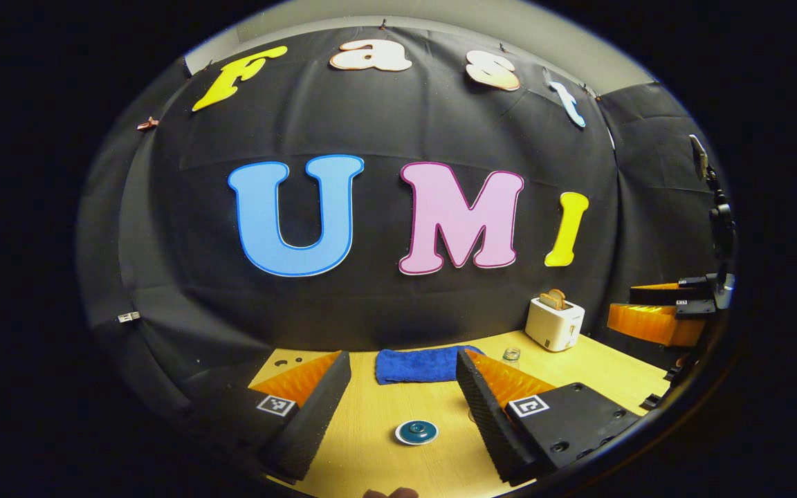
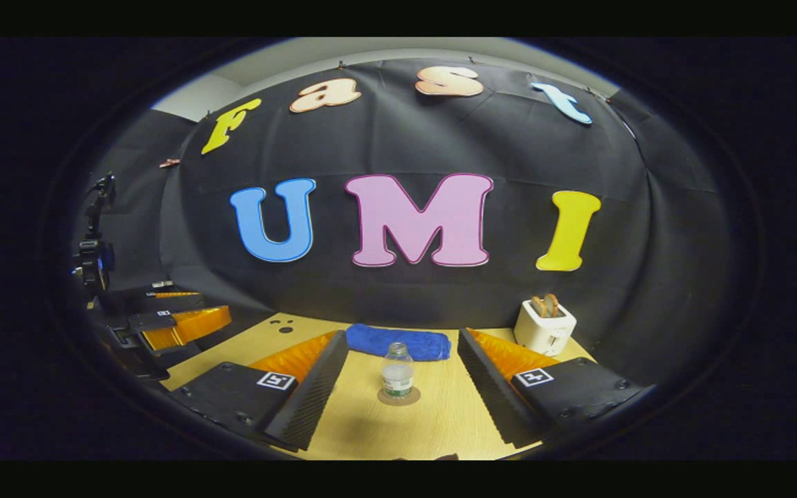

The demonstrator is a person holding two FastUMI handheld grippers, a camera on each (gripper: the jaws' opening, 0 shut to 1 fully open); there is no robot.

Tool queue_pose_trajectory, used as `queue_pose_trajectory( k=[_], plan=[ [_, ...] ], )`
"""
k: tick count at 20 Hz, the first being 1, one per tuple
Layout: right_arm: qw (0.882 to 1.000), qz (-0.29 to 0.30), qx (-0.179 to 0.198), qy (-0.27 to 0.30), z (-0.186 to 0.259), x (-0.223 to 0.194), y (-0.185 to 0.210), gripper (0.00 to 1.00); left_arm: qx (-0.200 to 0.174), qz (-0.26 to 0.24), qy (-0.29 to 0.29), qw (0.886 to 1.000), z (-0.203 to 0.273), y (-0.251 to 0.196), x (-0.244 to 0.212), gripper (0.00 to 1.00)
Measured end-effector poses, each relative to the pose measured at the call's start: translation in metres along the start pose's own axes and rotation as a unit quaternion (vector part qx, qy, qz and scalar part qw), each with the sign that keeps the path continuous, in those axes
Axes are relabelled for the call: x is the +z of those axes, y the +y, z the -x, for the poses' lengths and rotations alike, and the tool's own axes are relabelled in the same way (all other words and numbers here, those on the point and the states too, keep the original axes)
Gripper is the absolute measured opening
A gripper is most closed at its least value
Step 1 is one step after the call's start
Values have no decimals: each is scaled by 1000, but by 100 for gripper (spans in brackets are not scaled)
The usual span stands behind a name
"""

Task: Open the teacup lid with one hand, grasp the water bottle and pour water into the teacup with the other hand; after pouring, place the water bottle on the coaster and then close the teacup lid.

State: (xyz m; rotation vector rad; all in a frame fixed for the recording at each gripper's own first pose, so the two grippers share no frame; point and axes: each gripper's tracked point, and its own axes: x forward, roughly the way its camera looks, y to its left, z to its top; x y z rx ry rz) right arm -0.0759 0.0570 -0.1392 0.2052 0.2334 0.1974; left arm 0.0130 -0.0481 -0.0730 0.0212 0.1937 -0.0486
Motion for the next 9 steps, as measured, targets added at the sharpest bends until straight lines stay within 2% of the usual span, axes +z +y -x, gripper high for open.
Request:
queue_pose_trajectory(
  k=[9],
  plan=[
    [1000,-2,-1,2,-2,0,-1,99,-1,-4,3,1000,-1,1,-2,96]
  ],
)
